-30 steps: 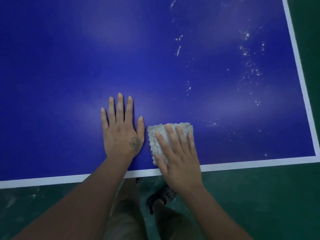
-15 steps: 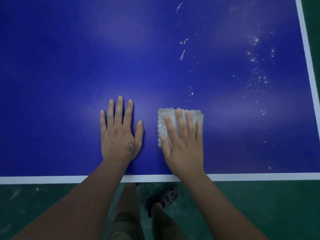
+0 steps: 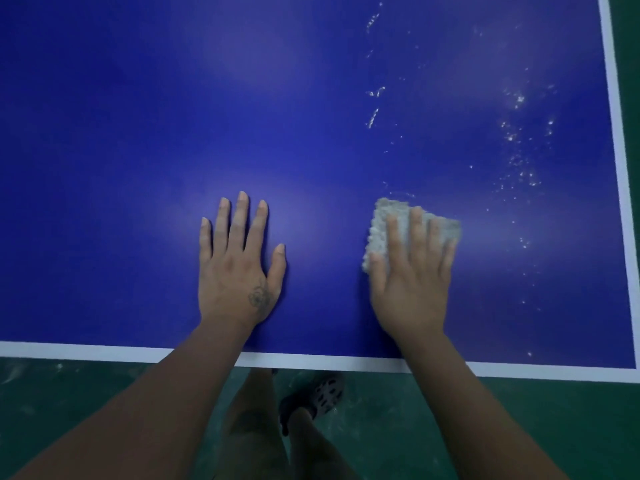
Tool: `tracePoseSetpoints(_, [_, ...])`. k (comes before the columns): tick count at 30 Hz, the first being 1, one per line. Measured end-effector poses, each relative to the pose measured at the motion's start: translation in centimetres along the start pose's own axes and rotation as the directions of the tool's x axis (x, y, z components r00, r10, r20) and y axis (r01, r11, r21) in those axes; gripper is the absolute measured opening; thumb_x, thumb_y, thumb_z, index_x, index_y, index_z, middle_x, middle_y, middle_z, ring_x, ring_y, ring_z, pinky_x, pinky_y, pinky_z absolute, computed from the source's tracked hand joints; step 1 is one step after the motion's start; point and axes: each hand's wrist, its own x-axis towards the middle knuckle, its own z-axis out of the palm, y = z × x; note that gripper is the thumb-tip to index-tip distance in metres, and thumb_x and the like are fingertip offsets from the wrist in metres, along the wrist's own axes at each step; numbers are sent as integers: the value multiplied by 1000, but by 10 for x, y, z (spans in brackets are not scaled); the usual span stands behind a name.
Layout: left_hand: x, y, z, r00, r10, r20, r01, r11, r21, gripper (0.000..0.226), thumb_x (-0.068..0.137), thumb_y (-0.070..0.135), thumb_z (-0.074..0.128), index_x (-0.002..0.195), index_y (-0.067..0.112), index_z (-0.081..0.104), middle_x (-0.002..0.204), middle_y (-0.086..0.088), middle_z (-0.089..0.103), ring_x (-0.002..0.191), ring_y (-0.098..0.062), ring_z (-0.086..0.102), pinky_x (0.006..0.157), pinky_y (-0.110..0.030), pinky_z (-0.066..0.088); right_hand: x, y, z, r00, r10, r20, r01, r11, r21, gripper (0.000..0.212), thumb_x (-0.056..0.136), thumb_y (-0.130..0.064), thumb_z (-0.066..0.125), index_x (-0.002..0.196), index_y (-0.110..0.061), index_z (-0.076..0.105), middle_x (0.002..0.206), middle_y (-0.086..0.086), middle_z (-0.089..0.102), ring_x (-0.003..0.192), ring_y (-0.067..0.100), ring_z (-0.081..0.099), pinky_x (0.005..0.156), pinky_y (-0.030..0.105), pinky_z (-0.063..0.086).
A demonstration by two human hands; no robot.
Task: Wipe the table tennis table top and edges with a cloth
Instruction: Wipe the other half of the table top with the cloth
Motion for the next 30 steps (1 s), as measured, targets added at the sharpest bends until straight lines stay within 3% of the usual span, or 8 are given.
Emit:
tracePoseSetpoints(4, [-1, 0, 4, 1000, 7, -26, -7, 1000, -10, 72, 111, 53, 32, 173, 20, 21, 181, -7, 14, 168, -30, 8, 135, -57, 12, 38, -65, 12, 976, -202, -79, 204, 979, 12, 64, 111, -47, 32, 170, -25, 25, 179, 8, 14, 165, 35, 8, 130, 64, 10])
tracePoseSetpoints(8, [0, -1, 4, 1000, 7, -17, -7, 1000, -10, 71, 111, 53, 33, 173, 20, 22, 181, -7, 15, 168, -29, 8, 135, -57, 12, 77, -58, 17, 957, -258, -133, 263, 965, 22, 62, 111, -50, 35, 168, -27, 31, 177, 5, 21, 165, 33, 15, 131, 61, 12])
tracePoseSetpoints(13, [1, -2, 3, 1000, 7, 28, -7, 1000, -10, 73, 110, 54, 33, 174, 20, 18, 182, -7, 11, 169, -30, 5, 134, -58, 13, 72, 9, 2, 989, -58, -135, 56, 998, -23, 61, 112, -49, 32, 168, -23, 32, 177, 10, 21, 163, 37, 18, 130, 63, 13])
tracePoseSetpoints(17, [2, -3, 4, 999, 9, 43, -8, 1000, -11, 74, 110, 54, 32, 174, 19, 17, 182, -8, 10, 168, -31, 4, 134, -59, 13, 62, -4, -3, 997, 24, -74, -23, 1000, 5, 62, 112, -47, 27, 169, -23, 26, 178, 11, 13, 164, 37, 10, 130, 64, 9])
tracePoseSetpoints(22, [1, -2, 5, 999, 14, 31, -13, 999, -33, 73, 111, 51, 35, 173, 18, 19, 181, -9, 12, 168, -32, 8, 133, -60, 15, 105, -77, 11, 963, -248, -109, 249, 969, -5, 61, 112, -47, 32, 170, -25, 27, 178, 9, 18, 165, 35, 12, 130, 63, 12])
tracePoseSetpoints(25, [1, -3, 5, 999, 12, 36, -11, 999, -34, 73, 110, 50, 36, 173, 18, 18, 181, -9, 12, 168, -33, 8, 134, -61, 15, 146, -77, 11, 937, -327, -126, 332, 943, 25, 61, 112, -51, 32, 169, -28, 30, 177, 5, 21, 165, 32, 15, 131, 62, 13])
tracePoseSetpoints(27, [1, -4, 4, 999, 15, 48, -13, 999, -35, 73, 110, 50, 37, 173, 18, 18, 181, -9, 12, 168, -33, 7, 134, -61, 15, 161, -51, 7, 948, -288, -133, 293, 956, 22, 62, 112, -54, 30, 168, -29, 30, 178, 3, 21, 165, 31, 15, 131, 61, 10])
tracePoseSetpoints(30, [1, -4, 5, 999, 14, 46, -11, 999, -50, 74, 110, 50, 39, 173, 17, 20, 181, -9, 12, 168, -33, 8, 133, -62, 16, 160, -10, 1, 985, -116, -128, 119, 993, 14, 61, 111, -52, 31, 168, -29, 30, 178, 5, 19, 165, 32, 14, 131, 61, 10])
